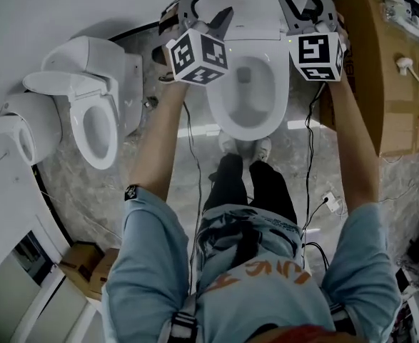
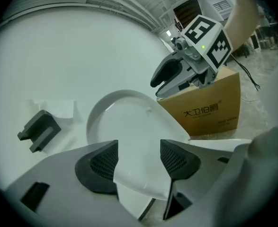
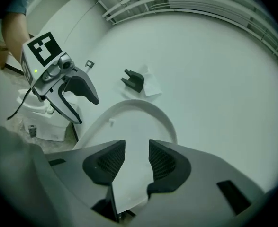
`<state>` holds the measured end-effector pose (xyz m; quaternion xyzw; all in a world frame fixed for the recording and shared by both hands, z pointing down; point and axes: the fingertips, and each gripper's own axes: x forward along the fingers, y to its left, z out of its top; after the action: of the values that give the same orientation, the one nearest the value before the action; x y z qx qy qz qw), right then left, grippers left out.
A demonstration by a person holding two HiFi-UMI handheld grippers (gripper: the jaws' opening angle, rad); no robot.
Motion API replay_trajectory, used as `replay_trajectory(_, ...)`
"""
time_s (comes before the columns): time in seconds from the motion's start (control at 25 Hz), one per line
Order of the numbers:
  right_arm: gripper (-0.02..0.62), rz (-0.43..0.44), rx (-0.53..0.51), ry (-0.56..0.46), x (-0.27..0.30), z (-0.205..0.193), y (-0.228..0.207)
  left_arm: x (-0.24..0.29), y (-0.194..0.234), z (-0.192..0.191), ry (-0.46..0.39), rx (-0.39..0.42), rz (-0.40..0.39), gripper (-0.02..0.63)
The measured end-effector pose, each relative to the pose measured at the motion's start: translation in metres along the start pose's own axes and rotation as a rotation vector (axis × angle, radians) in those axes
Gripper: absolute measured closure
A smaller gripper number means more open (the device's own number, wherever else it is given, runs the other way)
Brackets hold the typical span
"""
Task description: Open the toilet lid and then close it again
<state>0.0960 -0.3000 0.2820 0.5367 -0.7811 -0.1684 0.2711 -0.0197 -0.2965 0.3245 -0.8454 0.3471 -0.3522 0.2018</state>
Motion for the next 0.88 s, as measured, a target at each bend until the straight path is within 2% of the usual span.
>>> replay_trajectory(0.2, 0.425, 0.07, 0.038, 0.047, -0.034, -0.055, 0.06, -0.015, -0.089, -0.041, 0.06, 0.025, -0.076, 0.311)
replay_trajectory(0.44, 0.425, 0.2, 0.079, 0.124, -0.08, -0.121, 0.14, -0.039, -0.193, -0.095, 0.145, 0.0, -0.203, 0.311)
replay_trajectory(0.68, 0.411, 0.383, 0.138, 0.175, -0.125, -0.179, 0.228, -0.07, -0.298, -0.135, 0.198, -0.002, -0.329, 0.311)
replay_trajectory(0.88, 0.379, 0.582, 0.129, 0.223, -0.158, -0.222, 0.309, -0.083, -0.378, -0.171, 0.247, 0.019, -0.472, 0.3)
